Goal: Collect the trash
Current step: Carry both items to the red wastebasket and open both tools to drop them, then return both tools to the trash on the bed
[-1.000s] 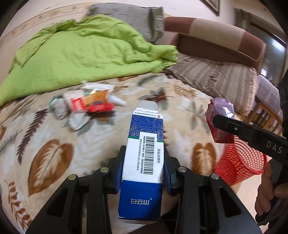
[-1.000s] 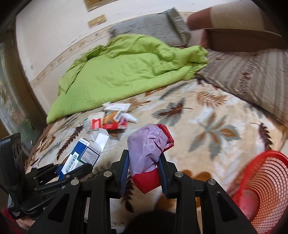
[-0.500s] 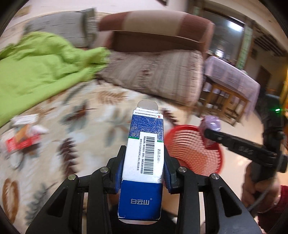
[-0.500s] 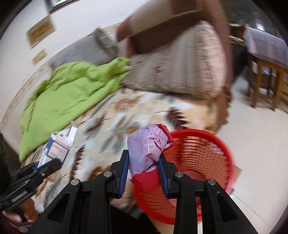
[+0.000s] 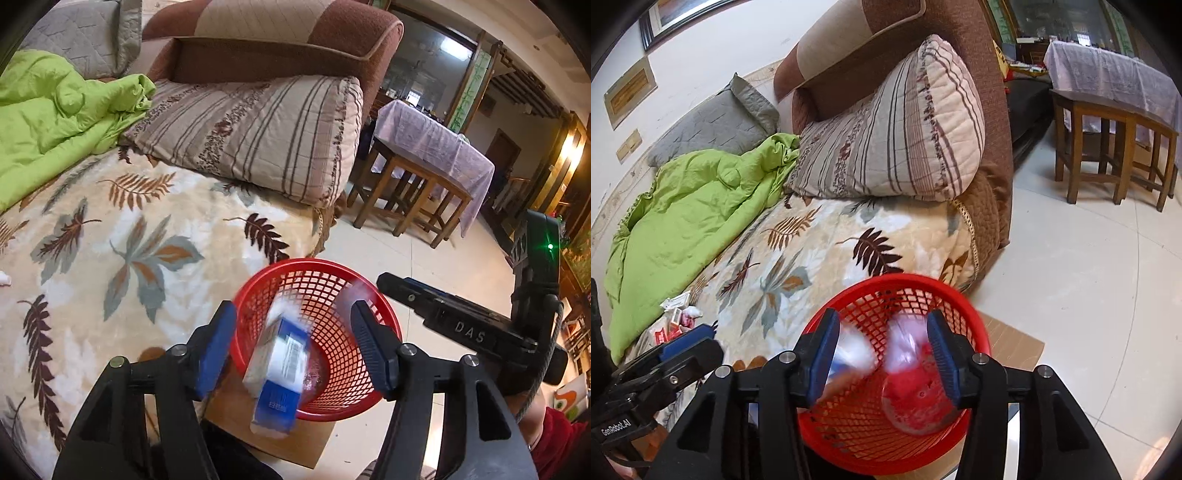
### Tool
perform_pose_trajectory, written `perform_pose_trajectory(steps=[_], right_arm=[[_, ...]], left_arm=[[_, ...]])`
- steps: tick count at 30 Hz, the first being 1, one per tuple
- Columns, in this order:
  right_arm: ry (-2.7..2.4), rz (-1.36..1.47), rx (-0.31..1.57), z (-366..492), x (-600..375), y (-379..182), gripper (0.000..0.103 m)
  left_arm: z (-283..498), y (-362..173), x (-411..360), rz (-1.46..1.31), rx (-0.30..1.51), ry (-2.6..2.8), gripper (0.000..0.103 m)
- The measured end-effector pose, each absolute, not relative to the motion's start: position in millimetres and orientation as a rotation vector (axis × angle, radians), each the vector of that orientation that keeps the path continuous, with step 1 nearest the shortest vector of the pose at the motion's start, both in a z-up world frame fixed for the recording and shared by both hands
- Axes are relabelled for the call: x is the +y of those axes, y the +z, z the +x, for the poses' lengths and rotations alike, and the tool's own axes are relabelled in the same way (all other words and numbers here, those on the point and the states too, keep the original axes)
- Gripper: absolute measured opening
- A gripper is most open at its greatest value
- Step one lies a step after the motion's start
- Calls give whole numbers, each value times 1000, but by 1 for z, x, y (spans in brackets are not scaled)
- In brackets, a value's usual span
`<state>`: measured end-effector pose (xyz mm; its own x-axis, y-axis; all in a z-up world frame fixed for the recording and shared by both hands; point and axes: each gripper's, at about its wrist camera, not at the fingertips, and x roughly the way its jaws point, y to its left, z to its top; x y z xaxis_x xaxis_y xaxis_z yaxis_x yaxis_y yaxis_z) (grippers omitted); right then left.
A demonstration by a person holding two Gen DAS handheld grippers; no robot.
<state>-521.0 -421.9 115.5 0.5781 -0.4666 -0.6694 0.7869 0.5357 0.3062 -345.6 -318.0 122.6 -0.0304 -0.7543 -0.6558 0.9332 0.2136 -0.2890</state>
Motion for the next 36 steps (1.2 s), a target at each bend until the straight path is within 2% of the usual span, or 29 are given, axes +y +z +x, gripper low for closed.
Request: perform_pose_trajectory(steps=[5,9,24,36], right_arm=[[-732,602,561,-496,-405,120,54],[-642,563,581,-461,-380,119,59],[-292,352,674,-331,-259,127,61],[-143,187,734,-232,-197,88,61]], left_arm=[[-323,122,-282,257,788,-1286,64],[-299,118,-242,263,759,-1165,64],[-207,96,-77,89,845,-814,64],[-156,98,-8,-40,836,-616,64]])
